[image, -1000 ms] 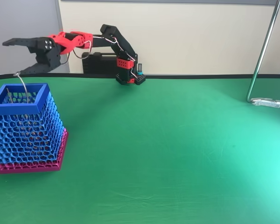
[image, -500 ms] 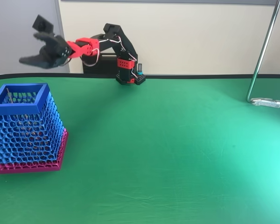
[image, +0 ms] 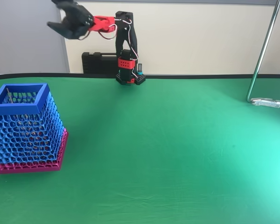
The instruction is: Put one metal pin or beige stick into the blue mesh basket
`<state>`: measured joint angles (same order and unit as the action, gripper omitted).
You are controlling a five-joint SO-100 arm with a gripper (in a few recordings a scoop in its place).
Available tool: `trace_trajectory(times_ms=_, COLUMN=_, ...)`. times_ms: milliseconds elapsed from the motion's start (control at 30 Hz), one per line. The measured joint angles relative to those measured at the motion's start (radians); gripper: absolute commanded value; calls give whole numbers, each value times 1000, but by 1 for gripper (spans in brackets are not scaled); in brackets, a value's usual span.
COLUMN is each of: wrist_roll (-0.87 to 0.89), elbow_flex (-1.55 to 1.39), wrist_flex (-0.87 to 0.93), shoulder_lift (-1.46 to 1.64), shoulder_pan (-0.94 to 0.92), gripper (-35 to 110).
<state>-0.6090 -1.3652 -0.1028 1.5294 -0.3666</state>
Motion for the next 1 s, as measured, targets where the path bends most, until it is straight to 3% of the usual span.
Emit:
trace_trajectory(times_ms=133, wrist_roll=-44, elbow_flex=-236, wrist_flex=-55, shoulder_lift=160, shoulder_pan=46, gripper=1)
trace_trajectory(times_ms=600, wrist_roll=-40, elbow_flex=-997, wrist_flex=-115, shoulder_lift=736, shoulder_pan=137, gripper=1)
trace_trajectory(times_ms=1000, wrist_roll=137, elbow_flex=-1605, wrist_flex=-118, shoulder_lift=1284, shoulder_pan=196, gripper=0)
